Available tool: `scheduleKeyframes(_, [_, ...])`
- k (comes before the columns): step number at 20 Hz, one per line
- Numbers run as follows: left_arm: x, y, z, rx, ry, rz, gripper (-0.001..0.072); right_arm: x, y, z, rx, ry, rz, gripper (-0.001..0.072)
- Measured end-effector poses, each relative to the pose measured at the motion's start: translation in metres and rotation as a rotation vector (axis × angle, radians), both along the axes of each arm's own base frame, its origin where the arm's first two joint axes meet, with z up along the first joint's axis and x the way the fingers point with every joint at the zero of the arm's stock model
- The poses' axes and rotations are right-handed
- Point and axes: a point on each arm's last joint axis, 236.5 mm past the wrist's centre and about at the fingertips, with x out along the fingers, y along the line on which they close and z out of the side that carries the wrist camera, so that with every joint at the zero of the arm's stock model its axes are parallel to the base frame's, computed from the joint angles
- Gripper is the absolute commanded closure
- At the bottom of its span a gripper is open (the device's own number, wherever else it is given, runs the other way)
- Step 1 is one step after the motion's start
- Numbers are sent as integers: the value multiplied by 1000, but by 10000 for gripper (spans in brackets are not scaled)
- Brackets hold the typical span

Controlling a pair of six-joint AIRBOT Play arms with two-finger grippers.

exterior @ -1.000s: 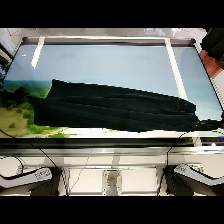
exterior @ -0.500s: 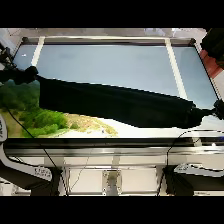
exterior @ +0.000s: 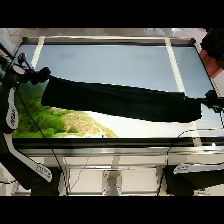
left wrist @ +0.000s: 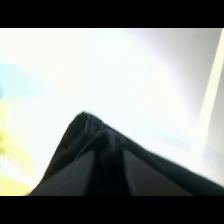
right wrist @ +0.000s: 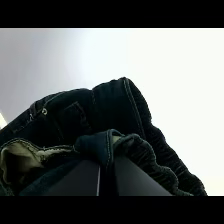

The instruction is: Fold the clothes and pants, and hang the long-sleeved shirts on hangers.

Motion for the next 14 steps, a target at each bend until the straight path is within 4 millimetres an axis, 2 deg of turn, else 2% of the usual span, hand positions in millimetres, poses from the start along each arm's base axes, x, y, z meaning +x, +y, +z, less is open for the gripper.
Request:
scheduleKeyframes(2, [9,3,6,17,-39,6,318,16,-1,3,-2,-22,-16,474])
scheduleKeyframes(3, [11,3,8,20,-47,4,233,22,-3,6,0,-34,-29,454])
scheduleKeyframes(4, [13,3,10,22,-58,4,206,26,-4,9,6,-40,-41,454])
scheduleKeyframes(5, [14,3,11,24,-60,4,207,30,-4,13,10,-47,-50,454])
scheduleKeyframes(6, [12,4,11,23,-54,0,207,33,-5,18,11,-54,-56,421])
scheduleKeyframes(7, [9,3,10,20,-40,-12,207,36,-5,23,14,-59,-55,347])
scheduleKeyframes(8, [4,2,8,15,-18,-28,206,37,-5,28,12,-59,-47,317])
scheduleKeyframes(10, [-17,5,-2,6,68,-69,207,37,-3,38,3,-44,-14,317])
scheduleKeyframes(12, [-45,8,-14,-22,179,-110,206,28,3,44,-2,4,51,317])
scheduleKeyframes(14, [-75,13,-24,-61,290,-145,92,14,15,45,10,61,133,317])
